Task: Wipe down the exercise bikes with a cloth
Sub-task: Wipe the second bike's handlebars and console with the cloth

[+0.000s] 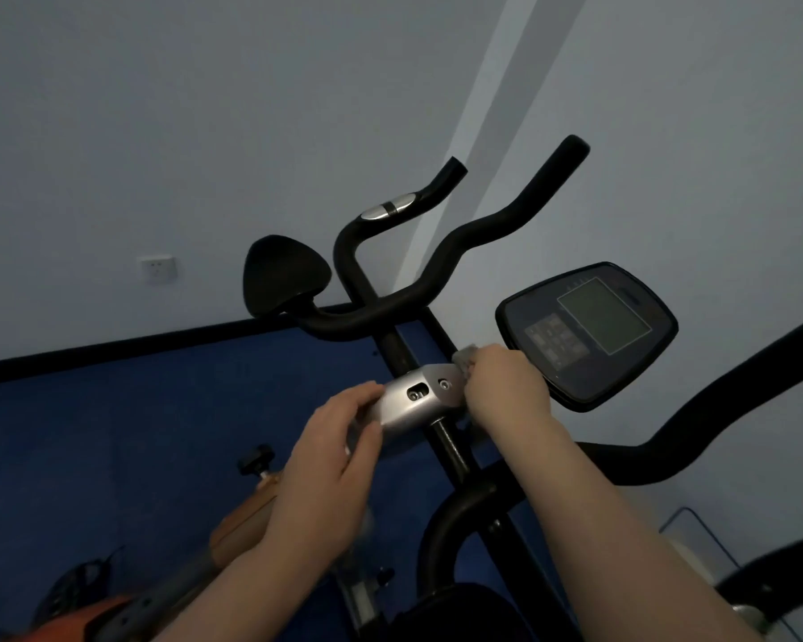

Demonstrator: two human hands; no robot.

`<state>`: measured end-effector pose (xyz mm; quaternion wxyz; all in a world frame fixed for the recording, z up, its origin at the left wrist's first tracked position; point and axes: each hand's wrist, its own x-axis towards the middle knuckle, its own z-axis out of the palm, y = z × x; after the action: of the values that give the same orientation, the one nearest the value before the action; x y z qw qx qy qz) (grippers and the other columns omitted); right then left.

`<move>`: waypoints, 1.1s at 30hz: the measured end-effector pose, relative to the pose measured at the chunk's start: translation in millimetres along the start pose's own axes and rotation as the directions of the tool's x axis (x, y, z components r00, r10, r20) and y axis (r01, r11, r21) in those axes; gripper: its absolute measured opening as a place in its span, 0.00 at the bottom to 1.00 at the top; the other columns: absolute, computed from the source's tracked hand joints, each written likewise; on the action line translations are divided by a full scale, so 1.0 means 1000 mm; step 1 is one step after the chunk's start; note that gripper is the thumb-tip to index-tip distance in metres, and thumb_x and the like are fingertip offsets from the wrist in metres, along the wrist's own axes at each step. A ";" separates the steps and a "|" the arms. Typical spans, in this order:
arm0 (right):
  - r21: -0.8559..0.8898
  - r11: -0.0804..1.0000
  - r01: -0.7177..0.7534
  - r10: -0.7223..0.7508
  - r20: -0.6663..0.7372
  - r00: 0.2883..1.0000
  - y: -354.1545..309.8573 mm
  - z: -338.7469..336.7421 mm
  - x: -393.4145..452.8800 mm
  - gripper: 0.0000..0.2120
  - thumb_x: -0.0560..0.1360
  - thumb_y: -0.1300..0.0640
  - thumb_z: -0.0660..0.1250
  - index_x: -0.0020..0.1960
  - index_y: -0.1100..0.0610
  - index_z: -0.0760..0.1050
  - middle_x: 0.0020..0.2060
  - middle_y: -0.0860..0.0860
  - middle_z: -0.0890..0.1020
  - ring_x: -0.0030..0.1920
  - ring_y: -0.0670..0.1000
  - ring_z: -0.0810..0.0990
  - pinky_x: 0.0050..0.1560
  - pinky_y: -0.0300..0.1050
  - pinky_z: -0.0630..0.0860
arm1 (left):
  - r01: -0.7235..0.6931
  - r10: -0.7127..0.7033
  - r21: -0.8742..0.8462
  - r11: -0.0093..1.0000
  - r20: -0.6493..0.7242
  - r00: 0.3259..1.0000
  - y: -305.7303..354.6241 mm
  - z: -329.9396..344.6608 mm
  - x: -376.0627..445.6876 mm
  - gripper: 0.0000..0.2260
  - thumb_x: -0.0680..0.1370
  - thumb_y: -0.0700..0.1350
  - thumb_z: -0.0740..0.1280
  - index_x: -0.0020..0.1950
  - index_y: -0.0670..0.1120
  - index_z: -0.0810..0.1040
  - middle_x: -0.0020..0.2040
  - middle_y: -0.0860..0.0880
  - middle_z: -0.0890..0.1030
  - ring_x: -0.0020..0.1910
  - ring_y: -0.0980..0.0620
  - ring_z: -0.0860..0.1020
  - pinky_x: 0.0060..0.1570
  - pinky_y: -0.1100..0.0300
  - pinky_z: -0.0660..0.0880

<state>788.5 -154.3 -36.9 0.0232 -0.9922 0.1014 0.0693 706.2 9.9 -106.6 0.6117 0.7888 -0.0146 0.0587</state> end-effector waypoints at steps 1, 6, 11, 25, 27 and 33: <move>-0.048 0.999 0.019 -0.019 -0.002 1.000 -0.004 -0.001 -0.005 0.10 0.76 0.63 0.63 0.57 0.60 0.76 0.52 0.56 0.81 0.50 0.54 0.80 0.39 0.41 0.69 | 0.024 -0.024 -0.014 1.000 -0.014 1.000 -0.002 -0.004 -0.001 0.15 0.79 0.45 0.62 0.63 0.58 0.73 0.58 0.64 0.74 0.58 0.69 0.71 0.55 0.70 0.68; -0.087 0.995 0.042 -0.049 -0.085 0.995 -0.014 -0.007 -0.035 0.05 0.75 0.61 0.64 0.49 0.60 0.76 0.46 0.55 0.82 0.44 0.53 0.80 0.35 0.41 0.67 | 0.161 -0.169 -0.127 0.979 -0.057 0.984 -0.010 -0.016 -0.006 0.12 0.79 0.45 0.62 0.61 0.55 0.76 0.56 0.60 0.78 0.55 0.63 0.76 0.56 0.53 0.77; 0.127 0.973 0.192 -0.132 -0.372 0.919 -0.037 0.004 -0.066 0.10 0.78 0.59 0.62 0.54 0.50 0.80 0.43 0.51 0.81 0.43 0.48 0.74 0.32 0.37 0.63 | 0.127 -0.130 -0.068 0.990 -0.040 0.991 -0.008 -0.015 -0.009 0.12 0.79 0.44 0.62 0.60 0.56 0.76 0.56 0.60 0.78 0.55 0.64 0.75 0.54 0.64 0.73; 0.095 0.728 0.679 -0.622 -0.325 0.713 -0.025 0.023 -0.076 0.12 0.73 0.62 0.68 0.54 0.51 0.83 0.57 0.45 0.82 0.56 0.50 0.75 0.56 0.42 0.73 | 0.115 -0.116 -0.157 0.981 0.003 0.993 -0.006 -0.022 -0.011 0.16 0.79 0.39 0.61 0.62 0.57 0.73 0.54 0.64 0.80 0.54 0.69 0.76 0.50 0.72 0.73; 0.163 0.786 0.597 -0.517 -0.357 0.778 -0.007 0.018 -0.075 0.13 0.73 0.63 0.69 0.55 0.50 0.83 0.58 0.45 0.81 0.58 0.48 0.75 0.59 0.36 0.71 | 0.126 -0.127 -0.148 0.981 0.002 0.992 -0.006 -0.020 -0.011 0.16 0.79 0.40 0.61 0.63 0.58 0.72 0.55 0.63 0.79 0.54 0.70 0.75 0.51 0.69 0.74; 0.462 0.794 0.396 -0.285 -0.292 0.913 0.001 0.009 -0.062 0.13 0.76 0.59 0.68 0.57 0.47 0.81 0.60 0.43 0.80 0.60 0.40 0.76 0.63 0.31 0.69 | 0.021 -0.020 -0.035 0.999 0.012 1.000 0.000 -0.006 -0.005 0.17 0.79 0.41 0.62 0.65 0.56 0.71 0.60 0.62 0.74 0.60 0.64 0.71 0.62 0.60 0.68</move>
<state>727.4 -142.2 -37.2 0.2869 -0.9534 -0.0632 -0.0690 700.9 15.4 -105.7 0.6258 0.7784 -0.0112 0.0474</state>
